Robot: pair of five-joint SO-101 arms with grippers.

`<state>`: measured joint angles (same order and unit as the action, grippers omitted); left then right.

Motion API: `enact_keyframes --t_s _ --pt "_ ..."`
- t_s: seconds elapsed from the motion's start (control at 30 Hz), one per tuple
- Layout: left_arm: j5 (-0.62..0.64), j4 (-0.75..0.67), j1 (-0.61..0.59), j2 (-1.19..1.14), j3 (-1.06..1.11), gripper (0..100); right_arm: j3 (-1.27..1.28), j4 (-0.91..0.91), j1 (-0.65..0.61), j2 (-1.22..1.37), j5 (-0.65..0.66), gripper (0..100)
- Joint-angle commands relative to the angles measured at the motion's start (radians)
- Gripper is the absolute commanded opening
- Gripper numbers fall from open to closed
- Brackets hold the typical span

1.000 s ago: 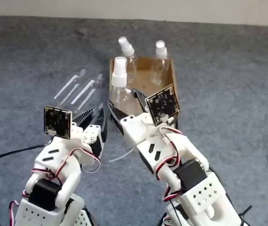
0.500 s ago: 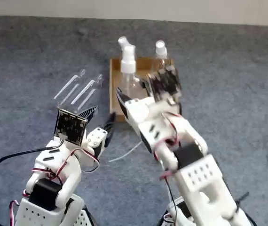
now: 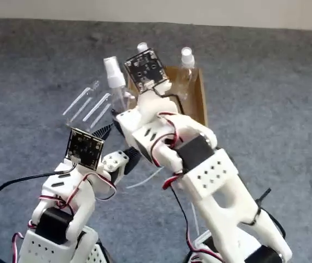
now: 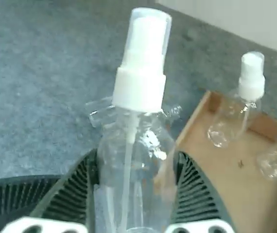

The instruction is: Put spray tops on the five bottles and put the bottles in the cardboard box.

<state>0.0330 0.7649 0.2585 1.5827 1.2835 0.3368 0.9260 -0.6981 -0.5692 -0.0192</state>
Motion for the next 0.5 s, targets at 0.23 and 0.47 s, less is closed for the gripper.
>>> enact_keyframes --t_s 0.23,0.47 --pt "-0.011 -0.071 -0.036 -0.007 0.012 23 -0.068 0.174 0.025 -0.223 0.057 0.5" --pt "-0.038 -0.069 -0.036 -0.007 0.013 23 -0.067 0.202 0.117 -0.255 0.063 0.5"
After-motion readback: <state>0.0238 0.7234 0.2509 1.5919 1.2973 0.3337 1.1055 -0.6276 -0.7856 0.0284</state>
